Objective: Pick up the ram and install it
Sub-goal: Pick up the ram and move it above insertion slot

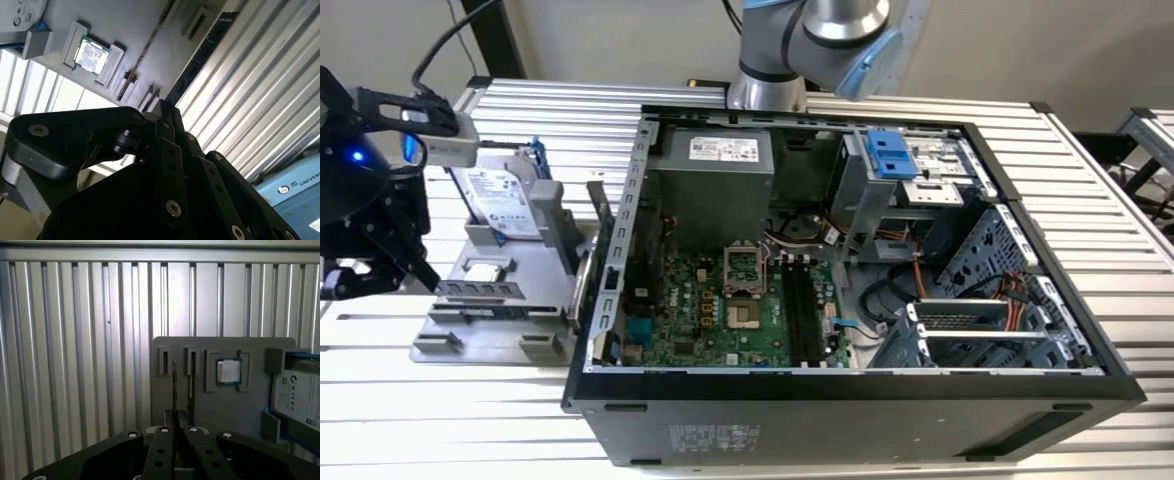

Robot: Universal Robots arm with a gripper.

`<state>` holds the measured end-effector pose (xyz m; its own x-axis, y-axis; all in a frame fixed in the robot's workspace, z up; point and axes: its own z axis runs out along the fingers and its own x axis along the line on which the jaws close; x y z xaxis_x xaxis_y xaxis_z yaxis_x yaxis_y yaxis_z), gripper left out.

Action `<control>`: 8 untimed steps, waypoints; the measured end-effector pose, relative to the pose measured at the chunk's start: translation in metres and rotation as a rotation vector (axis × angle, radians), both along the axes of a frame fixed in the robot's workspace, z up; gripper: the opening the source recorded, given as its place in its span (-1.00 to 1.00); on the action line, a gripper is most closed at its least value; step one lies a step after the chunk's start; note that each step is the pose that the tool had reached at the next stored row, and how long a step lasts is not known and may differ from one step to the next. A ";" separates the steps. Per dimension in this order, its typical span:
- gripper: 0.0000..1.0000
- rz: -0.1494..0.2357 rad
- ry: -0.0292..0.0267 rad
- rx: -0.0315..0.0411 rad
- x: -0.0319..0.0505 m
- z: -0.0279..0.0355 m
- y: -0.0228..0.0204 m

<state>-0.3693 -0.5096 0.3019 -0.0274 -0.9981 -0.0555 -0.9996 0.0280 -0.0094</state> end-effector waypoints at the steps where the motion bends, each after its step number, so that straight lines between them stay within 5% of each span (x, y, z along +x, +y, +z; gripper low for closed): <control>1: -1.00 0.000 0.0000 0.0001 0.0000 0.0028 0.0000; 8: -1.00 0.000 0.0001 -0.0001 -0.0001 0.0206 0.0001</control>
